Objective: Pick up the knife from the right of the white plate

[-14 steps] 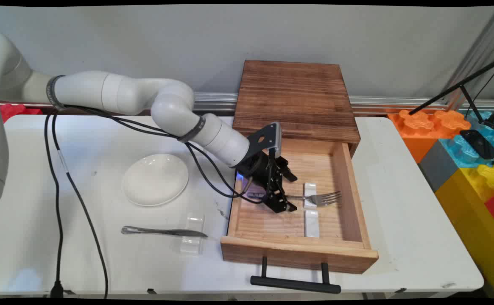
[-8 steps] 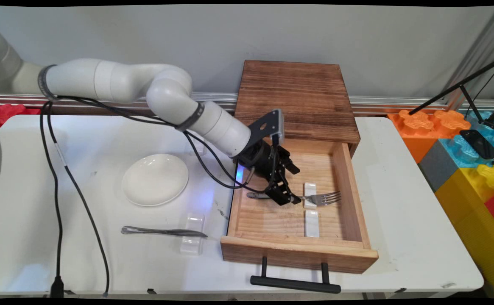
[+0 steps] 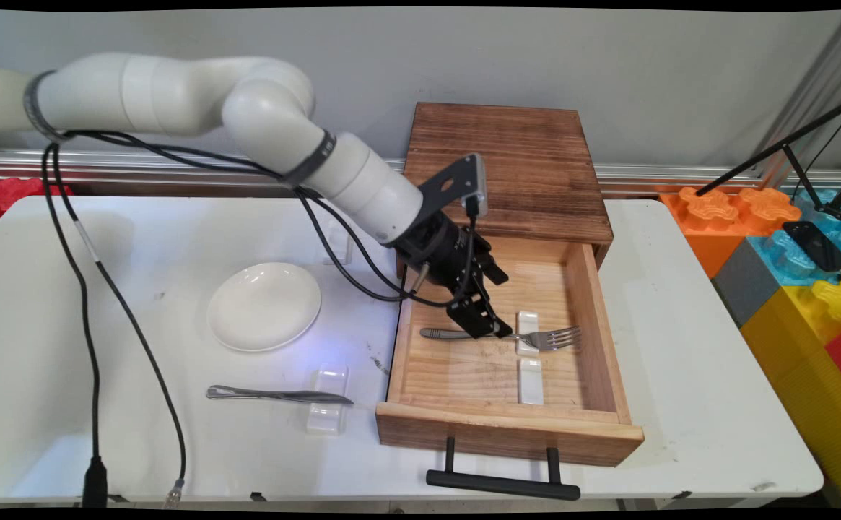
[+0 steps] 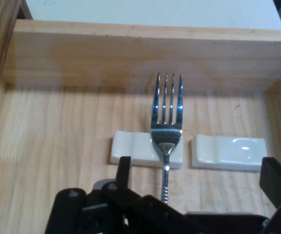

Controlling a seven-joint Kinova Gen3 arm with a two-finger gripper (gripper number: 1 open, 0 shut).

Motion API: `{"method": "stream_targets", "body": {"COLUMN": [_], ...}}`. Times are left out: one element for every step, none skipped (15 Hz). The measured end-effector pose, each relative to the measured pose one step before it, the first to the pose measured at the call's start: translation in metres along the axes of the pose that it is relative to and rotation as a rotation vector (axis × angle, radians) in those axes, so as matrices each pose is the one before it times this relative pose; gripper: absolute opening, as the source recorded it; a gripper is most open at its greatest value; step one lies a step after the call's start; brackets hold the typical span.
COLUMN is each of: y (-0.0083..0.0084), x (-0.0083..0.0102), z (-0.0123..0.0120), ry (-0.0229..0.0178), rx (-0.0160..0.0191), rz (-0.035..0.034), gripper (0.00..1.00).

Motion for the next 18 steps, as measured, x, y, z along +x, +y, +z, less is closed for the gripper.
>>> {"method": "stream_targets", "body": {"y": [0.00256, 0.00204, 0.00229, 0.00239, 0.00201, 0.0023, 0.00237, 0.00243, 0.00213, 0.00262, 0.0023, 0.00187, 0.00112, 0.00162, 0.00152, 0.00124, 0.0009, 0.0006], "x": [0.00372, 0.00306, 0.00251, 0.00191, 0.00096, 0.00005, -0.00071, -0.00124, -0.0017, -0.00224, -0.00243, -0.00228, -0.00181, -0.00302, -0.00332, -0.00376, -0.00365, -0.00243], "z": [-0.0073, -0.00667, -0.00831, -0.00861, -0.00752, -0.00905, -0.00919, -0.00909, -0.00784, -0.00914, -0.0086, -0.00745, -0.0045, -0.00714, -0.00731, -0.00687, -0.00545, -0.00333], "ry": [-0.0086, -0.00677, -0.01092, -0.01185, -0.01125, -0.01587, -0.01619, -0.01694, -0.01538, -0.01683, -0.01605, -0.01314, -0.00939, -0.01278, -0.01443, -0.01443, -0.01112, -0.00774], "rx": [0.00264, 0.00393, 0.0065, 0.00678, 0.00615, 0.00742, 0.00657, 0.0054, 0.00265, 0.00218, 0.00173, 0.00083, 0.00013, 0.00111, 0.00018, 0.00076, 0.00058, 0.00004], "rz": [-0.00012, -0.00092, -0.00418, -0.00537, -0.00508, -0.00769, -0.00843, -0.00763, -0.00751, -0.00798, -0.00772, -0.00668, -0.00424, -0.00629, -0.00508, -0.00501, -0.00438, -0.002], "gripper": [1.0, 1.0, 1.0, 1.0, 1.0, 1.0, 1.0, 1.0, 1.0, 1.0, 1.0, 1.0, 1.0, 1.0, 1.0, 1.0, 1.0, 1.0]}}
